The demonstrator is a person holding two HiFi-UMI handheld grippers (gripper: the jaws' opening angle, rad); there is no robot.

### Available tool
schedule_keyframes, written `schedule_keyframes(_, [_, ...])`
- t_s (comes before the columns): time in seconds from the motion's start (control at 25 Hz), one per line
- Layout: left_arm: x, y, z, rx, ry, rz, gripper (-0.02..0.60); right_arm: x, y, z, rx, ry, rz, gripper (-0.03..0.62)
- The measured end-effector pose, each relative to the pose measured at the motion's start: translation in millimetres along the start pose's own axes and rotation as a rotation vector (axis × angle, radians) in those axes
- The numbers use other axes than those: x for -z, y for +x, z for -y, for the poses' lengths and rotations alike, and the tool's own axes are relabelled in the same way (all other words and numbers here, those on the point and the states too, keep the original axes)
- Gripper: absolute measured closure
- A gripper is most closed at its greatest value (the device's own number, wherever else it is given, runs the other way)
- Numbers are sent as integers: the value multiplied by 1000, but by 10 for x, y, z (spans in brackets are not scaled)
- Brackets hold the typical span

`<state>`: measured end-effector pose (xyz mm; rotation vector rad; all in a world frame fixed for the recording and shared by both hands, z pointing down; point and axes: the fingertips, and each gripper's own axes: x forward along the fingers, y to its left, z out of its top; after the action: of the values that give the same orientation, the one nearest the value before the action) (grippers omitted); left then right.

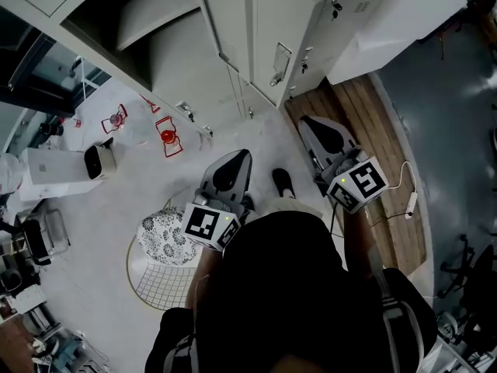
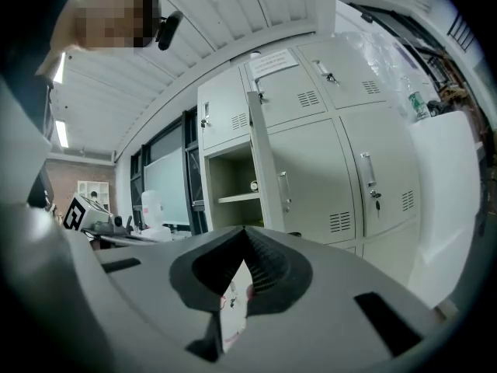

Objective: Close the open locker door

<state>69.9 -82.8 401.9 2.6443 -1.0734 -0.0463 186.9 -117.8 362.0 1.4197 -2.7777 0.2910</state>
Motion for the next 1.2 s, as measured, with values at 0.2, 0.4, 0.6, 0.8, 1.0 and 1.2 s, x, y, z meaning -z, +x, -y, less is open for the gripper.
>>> schedule_keyframes(0.2, [-148, 271, 41, -22, 10, 11, 563, -113, 135, 242, -91, -9, -16, 589])
schedule_keyframes(0.4, [-288, 541, 33, -86, 11, 23, 563, -186, 271, 482, -179, -30, -35, 580])
schedule_keyframes(0.6, [-316, 683, 37, -150, 18, 33, 563, -187, 403, 597, -278, -46, -66, 531])
schedule_keyframes(0.8, [-263, 738, 73, -204, 38, 41, 563, -171, 507, 605, -382, -82, -91, 493])
schedule_keyframes(1.0, [-238, 726, 102, -259, 29, 48, 563, -214, 524, 587, -448, -67, -71, 488])
schedule_keyframes(1.2, [-278, 724, 166, -299, 36, 58, 563, -360, 530, 552, -513, -68, -36, 488])
